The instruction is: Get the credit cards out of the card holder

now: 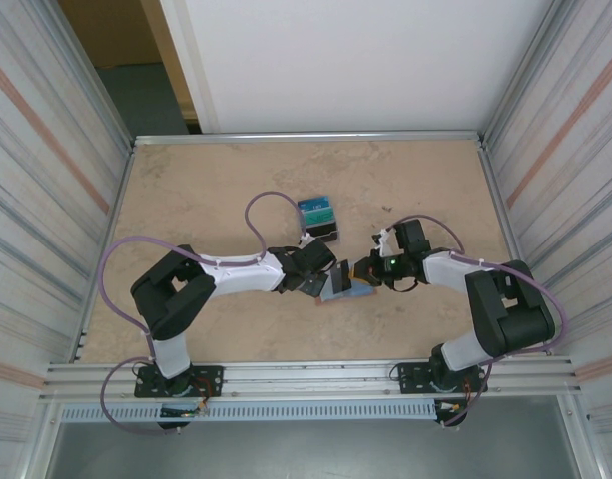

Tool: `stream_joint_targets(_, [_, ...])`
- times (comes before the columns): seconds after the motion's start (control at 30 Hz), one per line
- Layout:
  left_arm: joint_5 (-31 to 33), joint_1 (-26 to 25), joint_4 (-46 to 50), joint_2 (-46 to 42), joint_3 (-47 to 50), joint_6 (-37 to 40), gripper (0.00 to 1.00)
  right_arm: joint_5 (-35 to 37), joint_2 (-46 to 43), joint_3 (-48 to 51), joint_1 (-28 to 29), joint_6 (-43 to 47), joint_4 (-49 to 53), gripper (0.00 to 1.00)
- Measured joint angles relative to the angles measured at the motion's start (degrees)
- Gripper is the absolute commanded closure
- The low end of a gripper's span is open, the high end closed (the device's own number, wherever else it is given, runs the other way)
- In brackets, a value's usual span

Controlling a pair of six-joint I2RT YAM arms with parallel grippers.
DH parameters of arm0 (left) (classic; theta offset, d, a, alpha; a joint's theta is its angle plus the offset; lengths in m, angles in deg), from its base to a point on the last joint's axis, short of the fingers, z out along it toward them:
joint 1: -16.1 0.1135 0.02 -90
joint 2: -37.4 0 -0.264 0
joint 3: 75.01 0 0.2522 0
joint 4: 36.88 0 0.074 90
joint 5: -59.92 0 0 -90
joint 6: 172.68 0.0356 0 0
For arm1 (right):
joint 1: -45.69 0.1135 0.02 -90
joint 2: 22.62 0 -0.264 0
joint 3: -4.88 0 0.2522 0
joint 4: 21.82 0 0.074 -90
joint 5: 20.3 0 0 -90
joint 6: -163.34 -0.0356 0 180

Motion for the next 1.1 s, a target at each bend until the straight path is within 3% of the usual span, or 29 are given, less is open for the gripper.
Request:
stream_joint_targets(0.4, [0.6,-0.3,1.2,-0.4,-0.7,2.4,0.01,1.0,-0.3,0.0,-0.5,2.4,3.4,1.00])
stream_joint_targets(0.67, [1.3,-3.0,2.1,-0.5,-6.3,6.1,0.01,1.0,-1.0,0.0,-0.5,2.4,3.8,1.00])
stream_joint_targets(1.1, [0.6,-3.4,2.0,6.2,-9.6,7.6,0.01,1.0,-2.4,0.0,-0.5,2.4,4.2,0.97])
